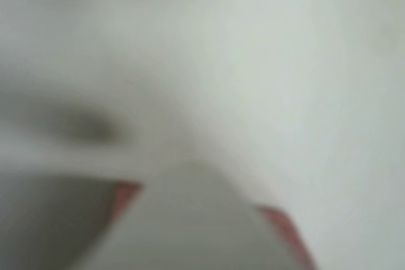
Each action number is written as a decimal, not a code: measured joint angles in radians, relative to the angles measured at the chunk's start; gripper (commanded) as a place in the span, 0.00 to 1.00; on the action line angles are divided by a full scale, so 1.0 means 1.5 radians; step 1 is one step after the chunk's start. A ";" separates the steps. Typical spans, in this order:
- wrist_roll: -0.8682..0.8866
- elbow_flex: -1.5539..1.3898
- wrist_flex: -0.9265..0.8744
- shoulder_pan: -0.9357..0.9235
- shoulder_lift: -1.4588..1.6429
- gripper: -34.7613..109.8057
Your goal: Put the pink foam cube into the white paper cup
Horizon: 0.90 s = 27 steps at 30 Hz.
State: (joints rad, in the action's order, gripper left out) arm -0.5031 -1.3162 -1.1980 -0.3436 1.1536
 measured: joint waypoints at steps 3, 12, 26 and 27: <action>0.000 0.004 0.000 0.000 -0.009 0.42; 0.000 0.005 0.002 0.000 -0.013 0.35; 0.004 0.075 -0.057 0.013 -0.014 0.35; 0.004 0.093 -0.077 0.017 -0.014 0.35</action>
State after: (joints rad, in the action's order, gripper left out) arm -0.4970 -1.1766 -1.3131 -0.3175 1.1321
